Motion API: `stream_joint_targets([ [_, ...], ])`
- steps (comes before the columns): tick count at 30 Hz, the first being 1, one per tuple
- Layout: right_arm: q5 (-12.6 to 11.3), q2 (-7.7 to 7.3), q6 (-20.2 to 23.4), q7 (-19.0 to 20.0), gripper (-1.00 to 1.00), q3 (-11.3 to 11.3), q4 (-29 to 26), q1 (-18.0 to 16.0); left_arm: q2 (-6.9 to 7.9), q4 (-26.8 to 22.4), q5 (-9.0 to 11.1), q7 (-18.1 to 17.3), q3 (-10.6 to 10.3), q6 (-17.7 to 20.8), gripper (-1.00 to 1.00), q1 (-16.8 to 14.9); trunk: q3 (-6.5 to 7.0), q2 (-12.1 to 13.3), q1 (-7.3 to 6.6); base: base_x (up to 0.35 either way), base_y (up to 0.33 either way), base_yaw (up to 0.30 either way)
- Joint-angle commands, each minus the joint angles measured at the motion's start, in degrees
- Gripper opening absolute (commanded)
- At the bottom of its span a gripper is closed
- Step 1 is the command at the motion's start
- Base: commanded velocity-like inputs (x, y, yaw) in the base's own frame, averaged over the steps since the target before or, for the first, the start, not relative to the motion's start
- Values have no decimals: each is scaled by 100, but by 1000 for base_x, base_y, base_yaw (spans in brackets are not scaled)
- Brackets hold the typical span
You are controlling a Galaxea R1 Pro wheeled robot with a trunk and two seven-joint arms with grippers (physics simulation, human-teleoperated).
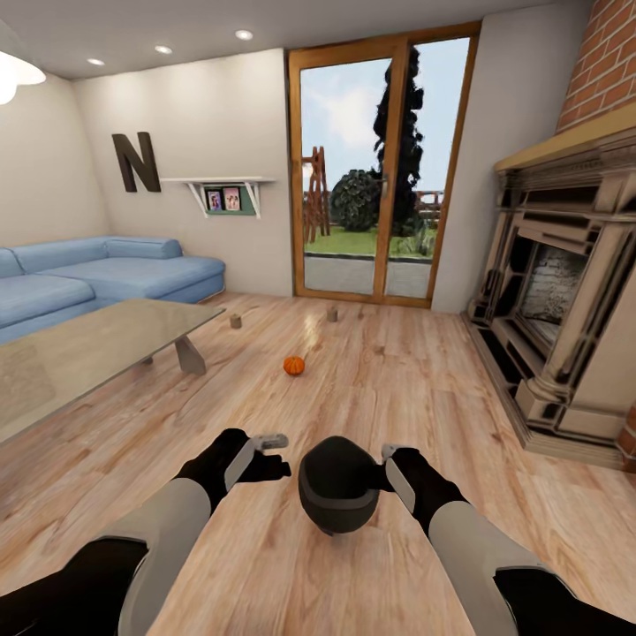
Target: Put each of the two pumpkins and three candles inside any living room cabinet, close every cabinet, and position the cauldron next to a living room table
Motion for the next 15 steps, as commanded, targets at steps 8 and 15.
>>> stream_joint_targets([
  [8,-57,3,19,-40,100,-12,-9,-1,12,-8,28,-104,-283,24,100,-2,-6,-2,1,158,0,0],
  [15,-60,3,19,-40,100,-12,-9,-1,11,-8,28,-109,-329,24,100,-2,-6,-2,1,159,0,0],
])
